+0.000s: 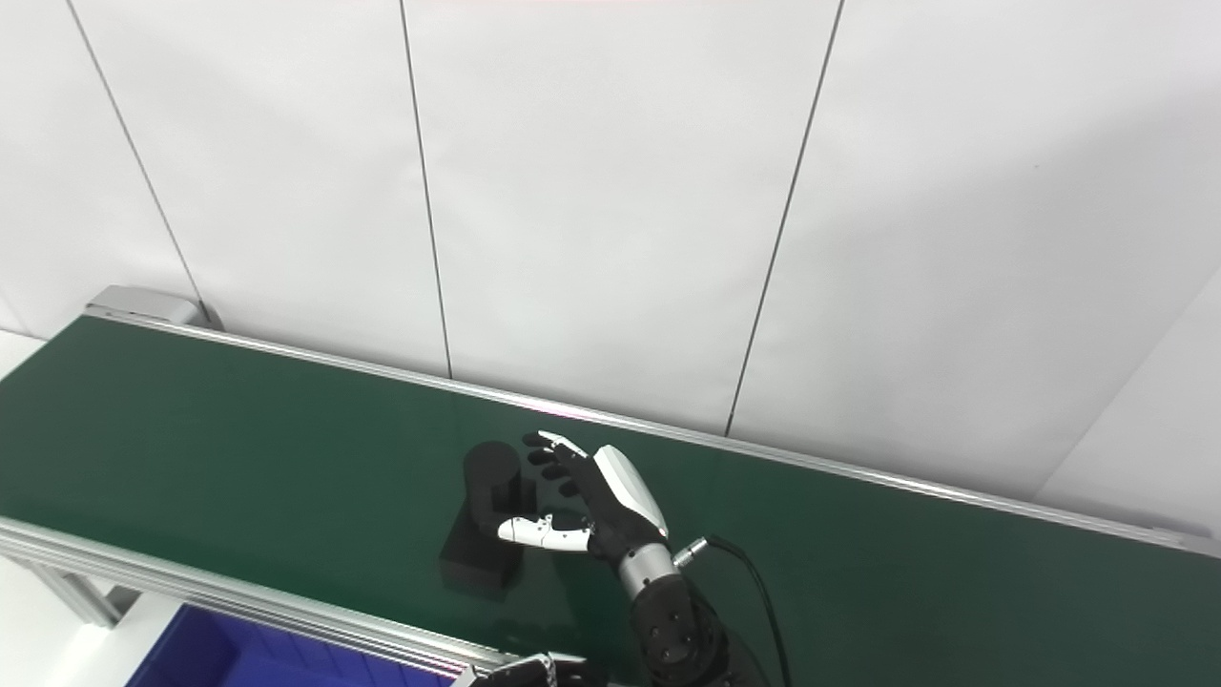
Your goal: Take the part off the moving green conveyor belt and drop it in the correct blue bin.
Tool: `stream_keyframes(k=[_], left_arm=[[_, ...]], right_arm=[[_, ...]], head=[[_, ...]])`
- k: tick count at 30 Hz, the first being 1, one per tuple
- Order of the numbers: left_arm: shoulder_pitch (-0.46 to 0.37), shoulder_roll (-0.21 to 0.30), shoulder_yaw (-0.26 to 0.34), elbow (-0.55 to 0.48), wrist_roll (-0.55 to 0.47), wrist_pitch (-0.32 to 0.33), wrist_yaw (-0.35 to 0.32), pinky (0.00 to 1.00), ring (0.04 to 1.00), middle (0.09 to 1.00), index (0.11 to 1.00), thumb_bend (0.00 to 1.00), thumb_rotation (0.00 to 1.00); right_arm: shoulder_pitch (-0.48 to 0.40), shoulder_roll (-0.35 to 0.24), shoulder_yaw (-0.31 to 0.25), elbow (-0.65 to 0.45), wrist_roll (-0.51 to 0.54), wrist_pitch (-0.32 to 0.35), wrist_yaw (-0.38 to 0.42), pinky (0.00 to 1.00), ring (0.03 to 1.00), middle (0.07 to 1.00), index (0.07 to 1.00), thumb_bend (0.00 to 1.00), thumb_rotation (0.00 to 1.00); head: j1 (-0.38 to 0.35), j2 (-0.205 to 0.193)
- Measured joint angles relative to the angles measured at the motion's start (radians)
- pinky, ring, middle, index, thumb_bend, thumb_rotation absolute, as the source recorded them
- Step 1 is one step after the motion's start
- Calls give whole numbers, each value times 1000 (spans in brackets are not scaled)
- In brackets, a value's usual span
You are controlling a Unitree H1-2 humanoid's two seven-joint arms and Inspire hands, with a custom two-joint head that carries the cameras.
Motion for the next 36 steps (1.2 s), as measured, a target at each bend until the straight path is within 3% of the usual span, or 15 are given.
stream_keyframes(k=[12, 18, 20, 21, 22, 24, 28, 36], left_arm=[[4, -3, -14, 0, 0, 0, 1, 651, 686, 694, 704, 846, 793], [7, -3, -16, -3, -3, 0, 1, 658, 696, 696, 707, 852, 792], [8, -3, -17, -6, -3, 0, 1, 658, 697, 696, 708, 846, 788], [8, -3, -17, -6, -4, 0, 1, 658, 697, 696, 708, 846, 788], [8, -3, -17, -6, -5, 0, 1, 657, 695, 696, 708, 842, 784], [9, -3, -17, -6, -6, 0, 1, 656, 693, 694, 708, 843, 786], [11, -3, -17, -8, -8, 0, 1, 658, 694, 692, 710, 848, 798], [16, -3, -16, -10, -11, 0, 1, 669, 694, 694, 719, 828, 817]], right_arm=[[-28, 3, 7, 92, -15, -33, -43, 751, 824, 831, 872, 728, 430], [-28, 2, 8, 121, -24, -74, -92, 682, 748, 784, 832, 713, 315], [-28, 3, 6, 127, -24, -88, -108, 584, 641, 708, 750, 692, 126], [-28, 5, 4, 132, -25, -90, -128, 569, 625, 697, 737, 689, 98], [-27, 8, 0, 139, -26, -92, -147, 510, 561, 569, 607, 592, 40], [-22, 15, -12, 150, -25, -112, -198, 458, 453, 514, 550, 530, 8], [-16, 20, -19, 154, -30, -146, -259, 507, 466, 528, 470, 515, 0], [-16, 23, -29, 151, -25, -149, -268, 528, 477, 527, 454, 515, 0]], head=[[8, 8], [6, 11], [6, 12], [6, 12], [6, 12], [6, 12], [2, 17], [-3, 21]])
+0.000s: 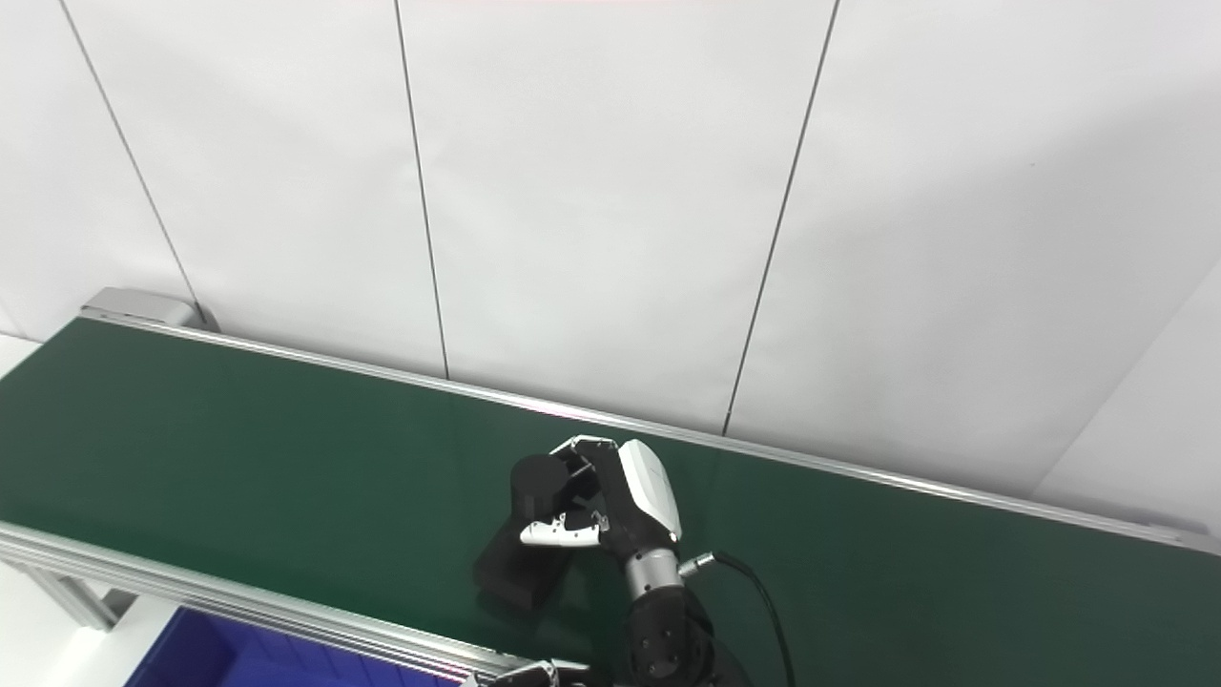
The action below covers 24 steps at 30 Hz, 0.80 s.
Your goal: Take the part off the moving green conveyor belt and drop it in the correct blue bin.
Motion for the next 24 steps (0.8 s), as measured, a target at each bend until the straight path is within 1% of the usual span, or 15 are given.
stream_keyframes(k=[5, 13, 16, 17, 21, 23, 24], left_arm=[[3, 0, 1, 0, -9, 0, 0, 664, 689, 692, 721, 818, 825], [8, 1, 2, -1, -10, 0, 0, 671, 694, 690, 723, 828, 836], [8, 1, 2, -1, -10, 0, 0, 692, 702, 692, 726, 832, 838], [9, 1, 2, -1, -10, 0, 0, 693, 702, 692, 726, 832, 838], [13, 1, 2, -2, -10, 0, 0, 692, 704, 693, 725, 835, 840], [13, 1, 3, -2, -10, 0, 0, 691, 707, 694, 724, 842, 839], [14, 1, 4, -2, -10, 0, 0, 692, 708, 695, 725, 841, 842]], right_arm=[[0, 0, -5, -4, 5, 0, 0, 518, 477, 527, 456, 515, 0], [1, 0, -6, -9, 8, 0, 0, 506, 473, 526, 459, 516, 0], [8, 0, -11, -28, 10, 0, 1, 517, 478, 527, 453, 516, 0], [21, -1, -17, -62, 13, 0, 3, 517, 478, 528, 453, 516, 0], [73, -4, -40, -211, 46, 6, 32, 464, 471, 530, 461, 515, 0], [104, -12, -55, -306, 58, 11, 51, 444, 468, 524, 467, 517, 0], [117, -18, -64, -341, 66, 12, 61, 442, 468, 522, 468, 517, 0]], head=[[0, 2], [-5, 5], [-15, 6], [-15, 6], [-20, 8], [-55, 15], [-55, 15]])
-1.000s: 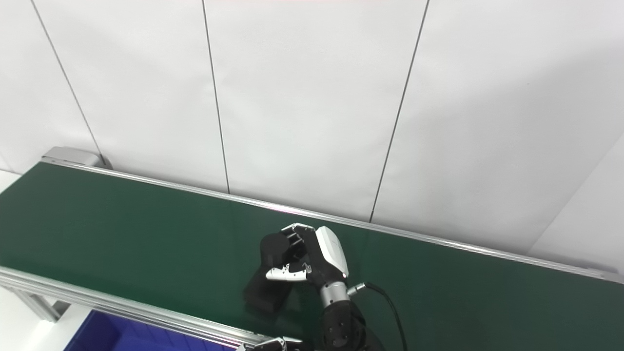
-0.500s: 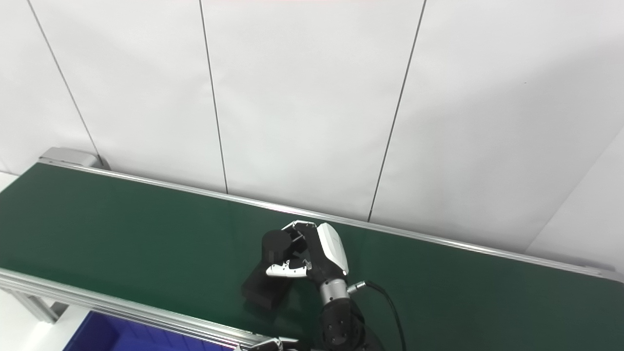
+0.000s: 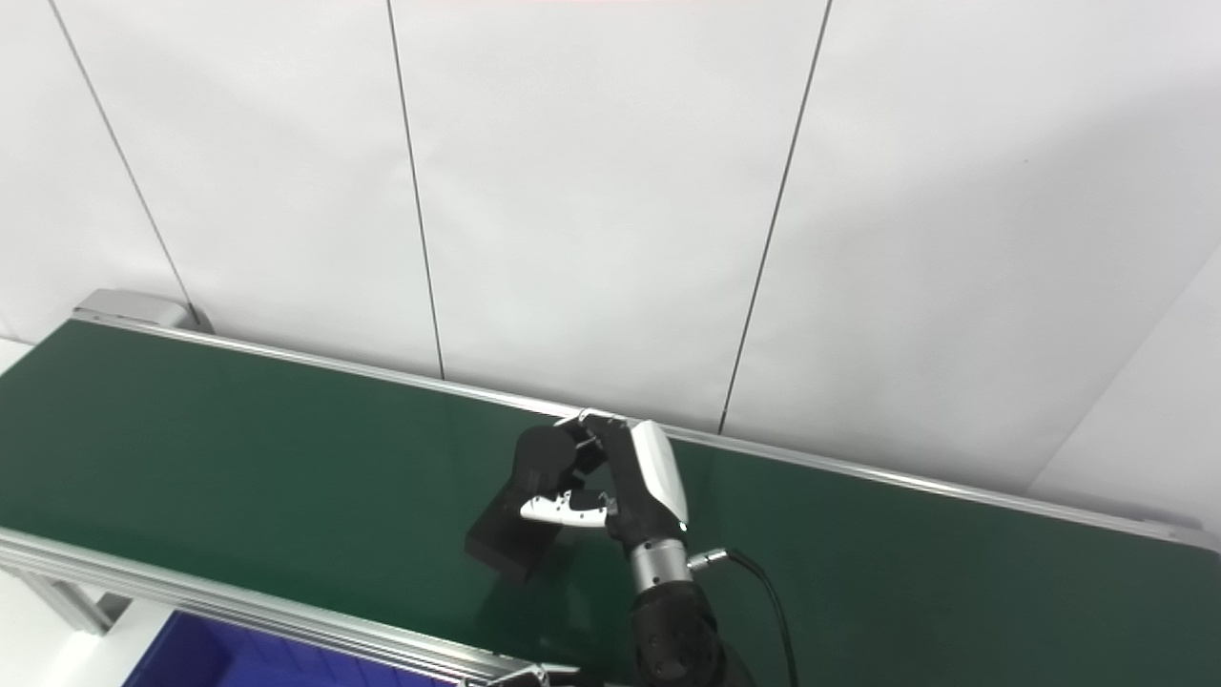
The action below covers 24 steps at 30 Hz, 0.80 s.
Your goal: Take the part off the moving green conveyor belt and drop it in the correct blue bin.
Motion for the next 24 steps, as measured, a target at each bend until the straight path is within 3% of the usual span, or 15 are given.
stream_keyframes(k=[5, 15, 24], left_arm=[[1, 1, 3, 0, 0, 0, 0, 692, 710, 700, 729, 841, 851], [8, 8, 15, -12, -15, 0, -3, 694, 716, 707, 730, 863, 852], [12, 21, 27, -31, -47, 0, -12, 704, 721, 710, 732, 837, 850]], right_arm=[[61, -30, -48, -204, 45, 45, 48, 424, 462, 517, 472, 518, 0], [161, -92, -114, -627, 88, 225, 160, 393, 445, 517, 485, 518, 0], [220, -119, -164, -839, 123, 321, 207, 380, 432, 507, 502, 517, 0]], head=[[-23, 8], [-93, 55], [-141, 90]])
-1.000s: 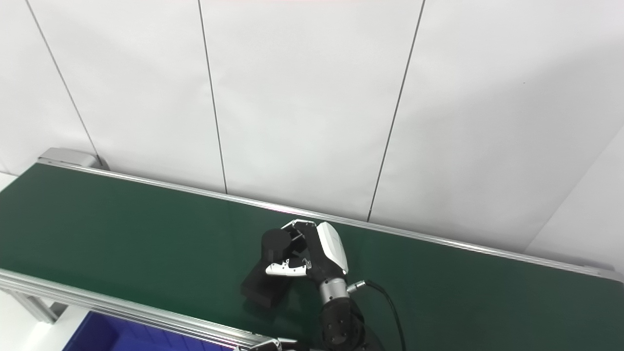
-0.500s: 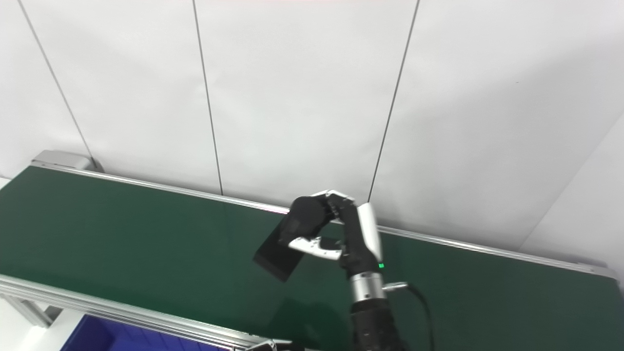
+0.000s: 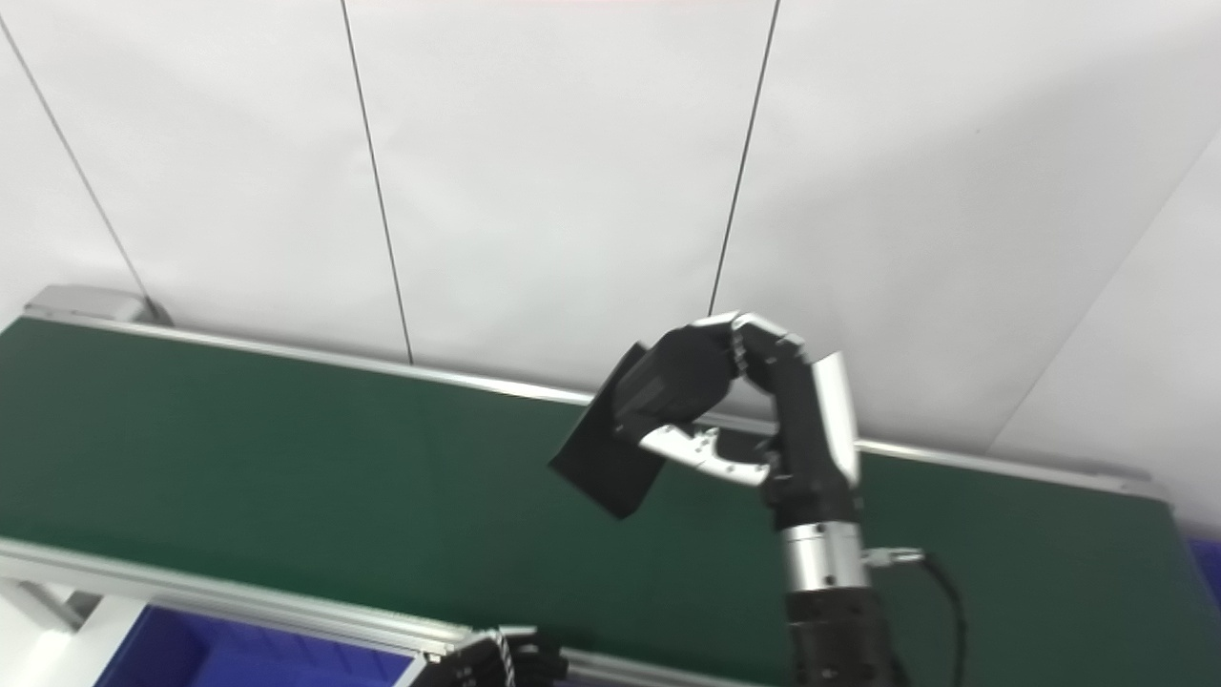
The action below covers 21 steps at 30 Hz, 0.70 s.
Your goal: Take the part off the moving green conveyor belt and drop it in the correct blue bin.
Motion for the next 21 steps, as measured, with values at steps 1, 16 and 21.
stream_keyframes(k=[1, 16, 21], left_arm=[[2, 5, 1, -1, -7, 0, -1, 706, 723, 711, 733, 830, 850], [1, 75, 20, -101, -82, 25, -37, 715, 723, 716, 740, 778, 820], [4, 91, 24, -143, -105, 65, -37, 709, 717, 707, 736, 805, 805]], right_arm=[[6, 0, -4, -17, 4, 8, 2, 370, 447, 512, 505, 508, 0], [202, -34, -58, -216, -5, 71, 19, 354, 465, 511, 499, 500, 0], [302, -36, -78, -273, 0, 81, 20, 329, 463, 532, 512, 496, 0]], head=[[-17, 14], [-201, 166], [-218, 189]])
